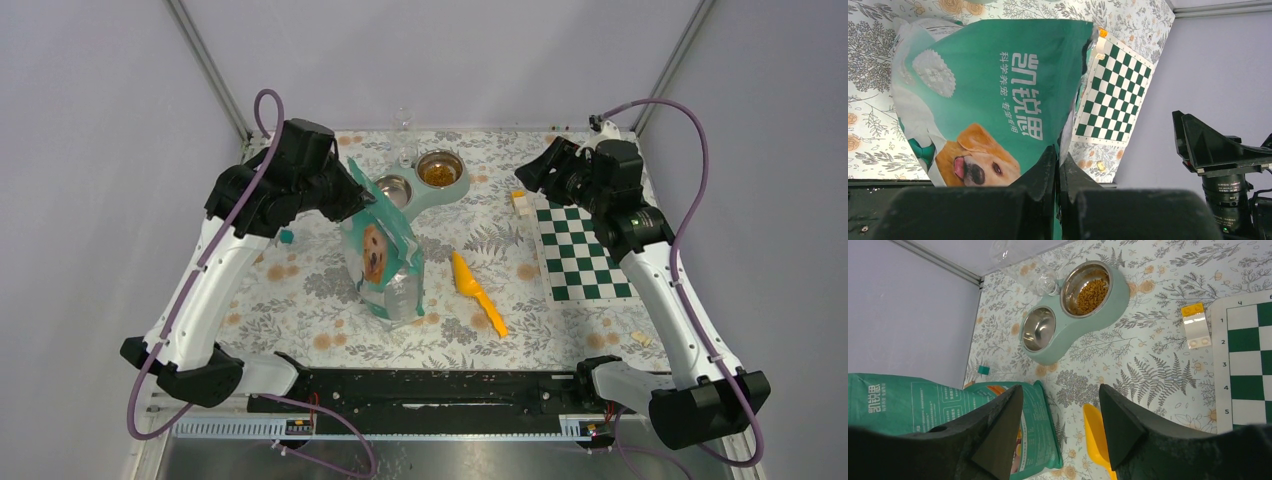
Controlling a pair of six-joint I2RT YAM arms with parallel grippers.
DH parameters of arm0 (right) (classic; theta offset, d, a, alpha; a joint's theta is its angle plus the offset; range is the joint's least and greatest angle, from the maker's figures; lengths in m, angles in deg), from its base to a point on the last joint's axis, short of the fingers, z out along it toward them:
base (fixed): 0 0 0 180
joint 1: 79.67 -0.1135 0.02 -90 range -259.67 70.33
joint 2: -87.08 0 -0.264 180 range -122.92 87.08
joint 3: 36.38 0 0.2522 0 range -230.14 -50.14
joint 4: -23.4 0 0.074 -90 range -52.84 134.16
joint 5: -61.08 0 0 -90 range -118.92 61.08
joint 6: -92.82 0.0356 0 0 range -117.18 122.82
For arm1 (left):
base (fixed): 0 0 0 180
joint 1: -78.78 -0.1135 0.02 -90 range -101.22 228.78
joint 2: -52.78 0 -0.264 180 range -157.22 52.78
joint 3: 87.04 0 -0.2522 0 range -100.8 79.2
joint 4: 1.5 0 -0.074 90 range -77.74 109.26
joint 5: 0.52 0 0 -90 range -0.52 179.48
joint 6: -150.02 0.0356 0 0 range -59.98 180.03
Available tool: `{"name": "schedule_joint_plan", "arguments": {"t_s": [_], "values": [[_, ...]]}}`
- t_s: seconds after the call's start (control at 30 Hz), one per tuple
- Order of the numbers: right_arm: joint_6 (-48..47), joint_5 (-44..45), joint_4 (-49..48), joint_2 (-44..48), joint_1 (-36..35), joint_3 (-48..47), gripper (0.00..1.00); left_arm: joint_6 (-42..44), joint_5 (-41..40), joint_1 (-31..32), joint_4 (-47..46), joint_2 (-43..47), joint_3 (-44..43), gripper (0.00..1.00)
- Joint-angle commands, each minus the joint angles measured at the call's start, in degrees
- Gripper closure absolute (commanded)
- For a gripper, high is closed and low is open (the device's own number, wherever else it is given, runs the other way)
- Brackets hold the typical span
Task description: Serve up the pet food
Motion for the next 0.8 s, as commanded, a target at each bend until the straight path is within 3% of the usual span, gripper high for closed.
{"name": "schedule_joint_plan", "arguments": {"t_s": [0.0, 0.03, 0.07, 0.13, 0.23, 0.33, 0.5, 0.57, 0.63, 0.77], "values": [[0.9, 0.5, -0.6, 0.7, -0.7, 0.1, 0.35, -4.0, 0.5, 0.5, -23.7, 7.7, -3.3, 1.00], [0.6, 0.0, -0.6, 0.6, -0.8, 0.0, 0.34, -3.2, -0.1, 0.5, -23.7, 8.4, -1.7, 1.00], [-0.1, -0.9, -1.0, 0.7, -1.2, 0.2, 0.31, -2.4, -1.0, 0.5, -23.6, 9.1, 0.1, 0.92], [-2.0, -1.5, -3.2, 1.4, -2.5, 1.3, 0.23, 0.3, -4.0, 0.4, -23.6, 10.7, 3.4, 0.71], [-3.7, -2.3, -4.5, 1.3, -4.2, 1.7, 0.21, 5.4, -6.2, -0.1, -23.5, 11.6, 5.8, 0.38], [-3.6, -4.2, -4.5, -0.4, -5.0, 1.0, 0.21, 11.4, -9.9, -0.5, -23.0, 11.9, 5.7, 0.24], [-1.7, -5.3, -5.2, -4.2, -8.2, 0.2, 0.22, 18.9, -23.1, -1.8, -18.2, 13.8, 8.1, 0.20], [0.1, -6.8, -6.3, -7.0, -9.7, 0.1, 0.25, 20.5, -24.7, -4.3, -16.5, 15.0, 11.2, 0.22], [1.3, -7.5, -6.8, -9.9, -11.5, -0.2, 0.28, 20.9, -23.0, -7.7, -15.9, 16.7, 16.0, 0.29], [3.0, -9.6, -7.6, -15.9, -15.5, -1.2, 0.30, 20.2, -12.2, -13.7, -18.4, 19.6, 29.7, 0.44]]}}
